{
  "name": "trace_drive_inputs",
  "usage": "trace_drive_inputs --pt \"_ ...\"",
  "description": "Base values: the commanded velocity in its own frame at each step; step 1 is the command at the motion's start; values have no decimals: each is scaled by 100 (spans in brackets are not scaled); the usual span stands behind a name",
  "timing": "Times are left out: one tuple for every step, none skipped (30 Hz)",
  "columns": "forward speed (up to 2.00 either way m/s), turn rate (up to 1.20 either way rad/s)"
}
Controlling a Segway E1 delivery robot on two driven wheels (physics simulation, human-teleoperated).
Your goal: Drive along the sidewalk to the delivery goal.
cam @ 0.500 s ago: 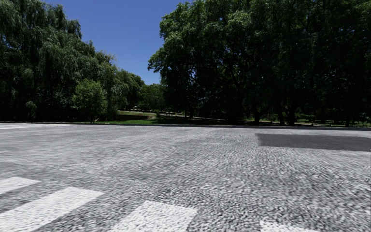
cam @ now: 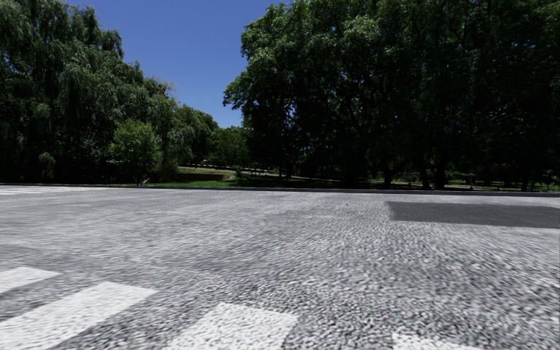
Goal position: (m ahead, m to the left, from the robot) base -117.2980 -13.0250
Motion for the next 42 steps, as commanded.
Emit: trace_drive_inputs --pt "0 0" --pt "0 0" --pt "0 0" --pt "0 0" --pt "0 0" --pt "0 0" --pt "0 0" --pt "0 0" --pt "0 0" --pt "0 0" --pt "0 0" --pt "0 0" --pt "0 0" --pt "0 0" --pt "0 0" --pt "0 -2" --pt "0 -48" --pt "0 -100" --pt "0 -120" --pt "0 -120" --pt "0 -120" --pt "0 -120" --pt "0 -120" --pt "0 -120" --pt "0 -120" --pt "0 -120" --pt "0 -120" --pt "0 -120" --pt "0 -120" --pt "0 -120" --pt "0 -120" --pt "0 -120" --pt "0 -120" --pt "0 -120" --pt "0 -120" --pt "0 -120" --pt "0 -120" --pt "0 -120" --pt "0 -120" --pt "0 -120" --pt "0 -120" --pt "0 -120"
